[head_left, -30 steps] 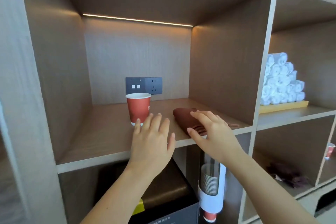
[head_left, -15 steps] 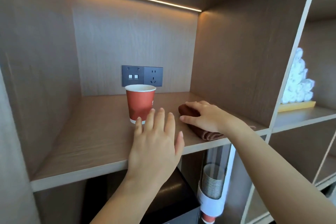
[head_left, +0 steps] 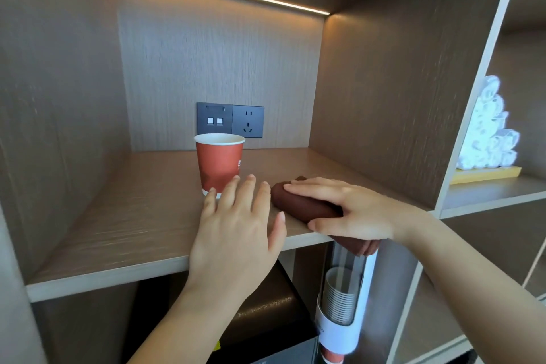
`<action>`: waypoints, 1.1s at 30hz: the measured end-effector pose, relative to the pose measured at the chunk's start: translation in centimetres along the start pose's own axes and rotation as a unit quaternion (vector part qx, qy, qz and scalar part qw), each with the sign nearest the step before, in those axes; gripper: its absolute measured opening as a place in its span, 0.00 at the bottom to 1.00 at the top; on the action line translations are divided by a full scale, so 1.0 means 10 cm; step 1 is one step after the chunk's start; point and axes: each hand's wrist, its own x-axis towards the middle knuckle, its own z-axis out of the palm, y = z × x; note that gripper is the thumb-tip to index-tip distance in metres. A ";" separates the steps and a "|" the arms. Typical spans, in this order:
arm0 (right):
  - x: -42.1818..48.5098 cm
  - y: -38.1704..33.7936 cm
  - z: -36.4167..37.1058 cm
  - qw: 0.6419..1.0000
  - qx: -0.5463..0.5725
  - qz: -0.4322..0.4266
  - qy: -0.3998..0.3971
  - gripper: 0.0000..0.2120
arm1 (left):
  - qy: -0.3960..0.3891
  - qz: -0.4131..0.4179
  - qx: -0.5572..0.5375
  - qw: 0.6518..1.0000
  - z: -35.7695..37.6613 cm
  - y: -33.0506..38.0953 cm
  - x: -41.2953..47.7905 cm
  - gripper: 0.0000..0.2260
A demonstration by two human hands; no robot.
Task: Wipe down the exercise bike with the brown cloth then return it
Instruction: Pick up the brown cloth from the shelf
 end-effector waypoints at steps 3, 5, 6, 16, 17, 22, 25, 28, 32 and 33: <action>-0.04 0.02 -0.04 1.000 0.013 -0.017 -0.016 0.27 | -0.002 -0.003 0.000 1.000 -0.01 0.01 0.00 0.24; 0.01 0.02 -0.02 1.000 -0.014 0.010 -0.023 0.28 | -0.002 -0.005 -0.001 1.000 -0.02 0.02 0.00 0.24; 0.04 0.01 0.00 0.999 -0.031 0.025 -0.023 0.29 | -0.001 -0.006 -0.001 1.000 -0.02 0.02 0.00 0.24; 0.00 -0.07 0.21 0.986 -0.078 -0.035 0.144 0.22 | 0.038 0.007 -0.023 0.999 0.01 0.02 -0.05 0.18; -0.02 -0.09 0.23 0.981 -0.084 -0.040 0.168 0.22 | 0.046 0.008 -0.028 0.999 0.01 0.02 -0.07 0.18; -0.11 -0.13 0.34 0.961 -0.099 -0.046 0.252 0.20 | 0.061 0.025 -0.069 0.995 0.03 0.02 -0.17 0.17; -0.18 -0.18 0.40 0.950 -0.115 -0.027 0.290 0.19 | 0.059 0.051 -0.081 0.994 0.04 0.03 -0.22 0.18; -0.28 -0.22 0.47 0.937 -0.129 -0.005 0.324 0.19 | 0.065 0.083 -0.091 0.990 0.07 0.07 -0.26 0.18; -0.57 -0.26 0.56 0.915 -0.150 0.036 0.374 0.20 | 0.091 0.129 -0.152 0.976 0.14 0.22 -0.35 0.16; -0.66 -0.27 0.58 0.909 -0.157 0.048 0.382 0.20 | 0.091 0.137 -0.168 0.972 0.15 0.27 -0.38 0.16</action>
